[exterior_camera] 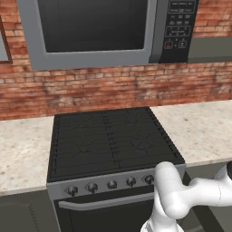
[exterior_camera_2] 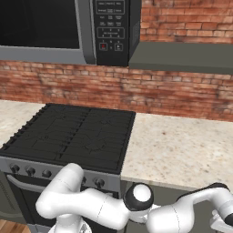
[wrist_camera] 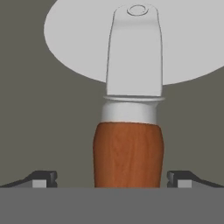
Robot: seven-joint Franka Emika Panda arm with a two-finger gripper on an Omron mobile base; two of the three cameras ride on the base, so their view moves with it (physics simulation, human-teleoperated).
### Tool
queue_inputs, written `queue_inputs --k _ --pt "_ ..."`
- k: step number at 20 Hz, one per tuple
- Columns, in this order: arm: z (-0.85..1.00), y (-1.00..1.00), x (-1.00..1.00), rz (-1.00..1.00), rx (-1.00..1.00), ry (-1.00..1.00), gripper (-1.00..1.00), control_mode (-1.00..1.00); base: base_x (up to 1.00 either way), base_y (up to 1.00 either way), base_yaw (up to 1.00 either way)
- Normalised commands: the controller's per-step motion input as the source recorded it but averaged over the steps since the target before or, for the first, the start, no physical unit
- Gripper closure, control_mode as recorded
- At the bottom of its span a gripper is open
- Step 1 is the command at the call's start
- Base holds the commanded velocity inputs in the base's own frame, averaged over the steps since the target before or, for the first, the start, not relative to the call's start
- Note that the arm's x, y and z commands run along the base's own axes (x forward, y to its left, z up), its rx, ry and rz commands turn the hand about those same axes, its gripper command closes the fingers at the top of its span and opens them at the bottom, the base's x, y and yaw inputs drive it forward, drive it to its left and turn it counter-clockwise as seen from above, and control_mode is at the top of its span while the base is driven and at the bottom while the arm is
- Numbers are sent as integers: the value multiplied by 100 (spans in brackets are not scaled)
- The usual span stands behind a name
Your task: Take the pizza cutter from the drawer on the right and place it on the dining counter for cutting.
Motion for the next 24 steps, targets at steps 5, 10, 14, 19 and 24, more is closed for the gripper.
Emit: queue_inputs --k 5,10,14,19,24 --pt "0 0 0 0 0 0 -100 -100 0 0 0" --pt "0 0 0 0 0 0 100 -100 0 0 0" --pt "0 0 0 0 0 0 100 -100 0 0 0" --pt "0 0 0 0 0 0 100 -100 0 0 0" --pt "0 0 0 0 0 0 100 -100 0 0 0"
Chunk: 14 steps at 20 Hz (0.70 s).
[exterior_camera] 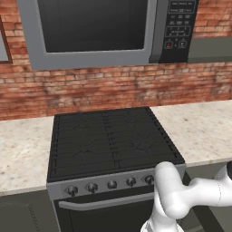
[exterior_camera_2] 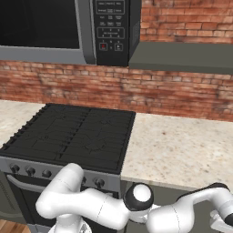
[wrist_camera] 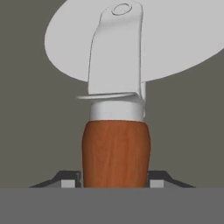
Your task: Take the pizza cutter from the drawer on the right and place it on the dining counter for cutting.
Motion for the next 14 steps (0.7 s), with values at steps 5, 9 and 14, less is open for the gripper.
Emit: queue_inputs --k 5,9,14 --pt "10 0 -21 0 0 0 100 -100 0 0 0" --pt "39 5 -32 0 0 0 100 -100 0 0 0" --pt "53 43 -19 0 -4 0 100 -100 0 0 0"
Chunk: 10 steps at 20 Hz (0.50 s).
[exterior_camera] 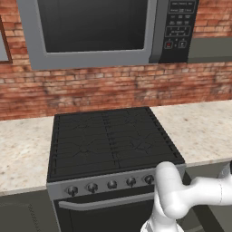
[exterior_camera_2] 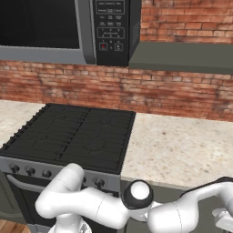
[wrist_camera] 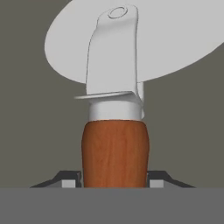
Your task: Take the pizza cutter from the drawer on the right and place it on the dining counter for cutting.
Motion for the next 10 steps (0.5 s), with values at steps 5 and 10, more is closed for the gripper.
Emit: queue_inputs --k 5,10 --pt "38 55 -14 0 -6 -1 100 -100 0 0 0" --pt "10 54 -25 0 -7 -2 100 -100 0 0 0"
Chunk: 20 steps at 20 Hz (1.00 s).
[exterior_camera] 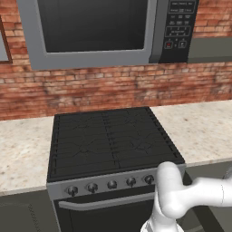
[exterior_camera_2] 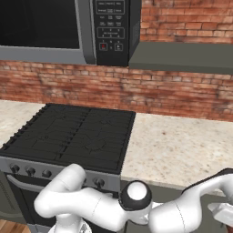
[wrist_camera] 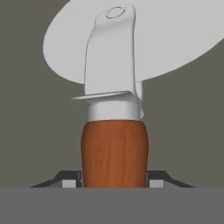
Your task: Take the pizza cutter from the drawer on the right and place it on the dining counter for cutting.
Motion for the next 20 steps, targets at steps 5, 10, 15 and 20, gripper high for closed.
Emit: queue_inputs --k 5,10,15,20 --pt "0 48 -59 0 -11 -14 100 -100 0 0 0" --pt "25 63 -48 0 -9 -15 100 -100 0 0 0" --pt "55 74 -16 0 -9 -3 100 -100 0 0 0" --pt "57 92 0 0 -11 -1 100 -100 0 0 0"
